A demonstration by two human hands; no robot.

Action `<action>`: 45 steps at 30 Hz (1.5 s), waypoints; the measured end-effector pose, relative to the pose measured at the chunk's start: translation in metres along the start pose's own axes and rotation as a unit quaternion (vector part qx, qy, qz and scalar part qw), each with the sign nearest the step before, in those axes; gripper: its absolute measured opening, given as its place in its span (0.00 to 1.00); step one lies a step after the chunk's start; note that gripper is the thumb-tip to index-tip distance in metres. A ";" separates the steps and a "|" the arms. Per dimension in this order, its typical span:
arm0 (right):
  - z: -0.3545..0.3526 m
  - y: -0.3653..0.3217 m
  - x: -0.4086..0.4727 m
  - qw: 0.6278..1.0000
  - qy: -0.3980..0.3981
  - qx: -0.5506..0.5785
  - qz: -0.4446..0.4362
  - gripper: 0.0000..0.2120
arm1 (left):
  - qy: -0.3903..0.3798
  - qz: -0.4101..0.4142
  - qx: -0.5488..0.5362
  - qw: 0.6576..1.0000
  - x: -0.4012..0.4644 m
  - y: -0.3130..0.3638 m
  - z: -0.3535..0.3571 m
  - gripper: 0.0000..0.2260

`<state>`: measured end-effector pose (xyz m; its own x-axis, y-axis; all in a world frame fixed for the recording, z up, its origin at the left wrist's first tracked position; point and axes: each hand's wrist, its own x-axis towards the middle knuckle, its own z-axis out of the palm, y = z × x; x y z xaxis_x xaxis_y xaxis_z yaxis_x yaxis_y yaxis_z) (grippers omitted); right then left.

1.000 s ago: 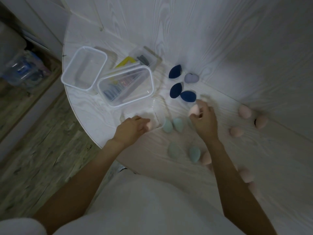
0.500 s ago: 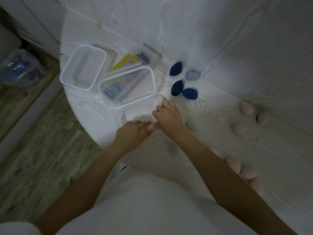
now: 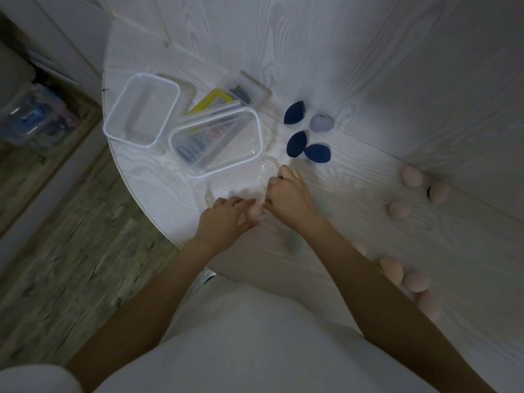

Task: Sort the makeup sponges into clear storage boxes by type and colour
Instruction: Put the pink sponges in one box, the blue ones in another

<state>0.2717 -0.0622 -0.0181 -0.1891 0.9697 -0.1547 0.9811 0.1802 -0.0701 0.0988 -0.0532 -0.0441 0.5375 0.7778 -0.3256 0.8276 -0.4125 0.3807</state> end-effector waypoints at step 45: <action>0.052 0.049 -0.236 0.880 0.157 0.068 0.443 0.14 | -0.012 0.356 -0.061 0.932 0.015 0.195 0.057 0.23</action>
<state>0.3624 -0.2913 -0.0365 0.6888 0.7214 0.0712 0.7202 -0.6699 -0.1802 0.2775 -0.1488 -0.0236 0.9486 0.3153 0.0285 0.2352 -0.7618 0.6036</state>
